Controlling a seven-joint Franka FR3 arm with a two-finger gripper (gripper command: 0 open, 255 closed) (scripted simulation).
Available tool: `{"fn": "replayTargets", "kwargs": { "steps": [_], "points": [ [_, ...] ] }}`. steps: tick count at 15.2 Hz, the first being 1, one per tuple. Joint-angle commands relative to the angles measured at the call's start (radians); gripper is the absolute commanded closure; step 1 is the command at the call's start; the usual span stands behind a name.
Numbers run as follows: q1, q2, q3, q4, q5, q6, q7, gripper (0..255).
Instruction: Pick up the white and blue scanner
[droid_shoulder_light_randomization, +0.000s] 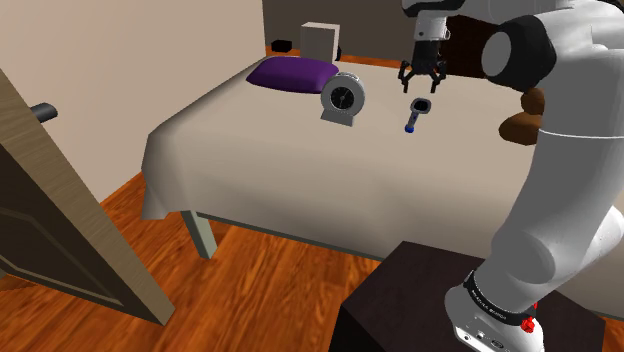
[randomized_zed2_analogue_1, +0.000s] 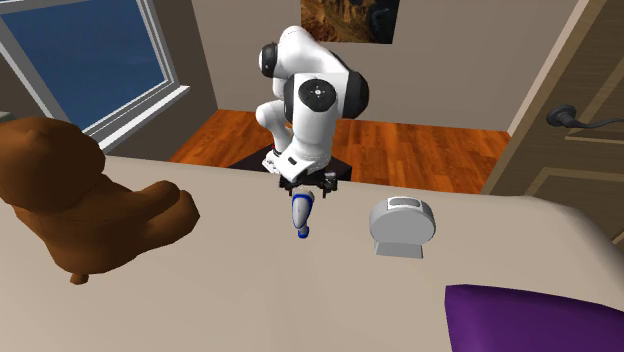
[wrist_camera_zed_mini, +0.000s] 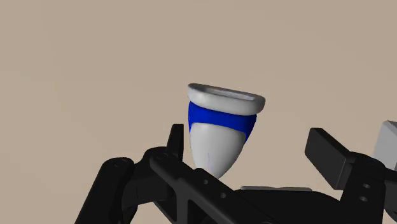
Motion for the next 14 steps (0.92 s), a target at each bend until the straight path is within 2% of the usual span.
{"fn": "replayTargets", "kwargs": {
  "steps": [1,2,11,12,14],
  "points": [
    [-0.042,0.087,-0.014,0.112,0.030,-0.048,0.018,0],
    [-0.054,0.107,-0.016,0.137,0.037,-0.058,0.021,0],
    [-0.038,0.091,-0.014,0.010,0.032,0.054,0.022,0],
    [-0.038,0.092,-0.014,0.012,0.033,0.052,0.022,255],
    [-0.038,0.093,-0.014,0.013,0.033,0.052,0.022,255]
  ]
}}
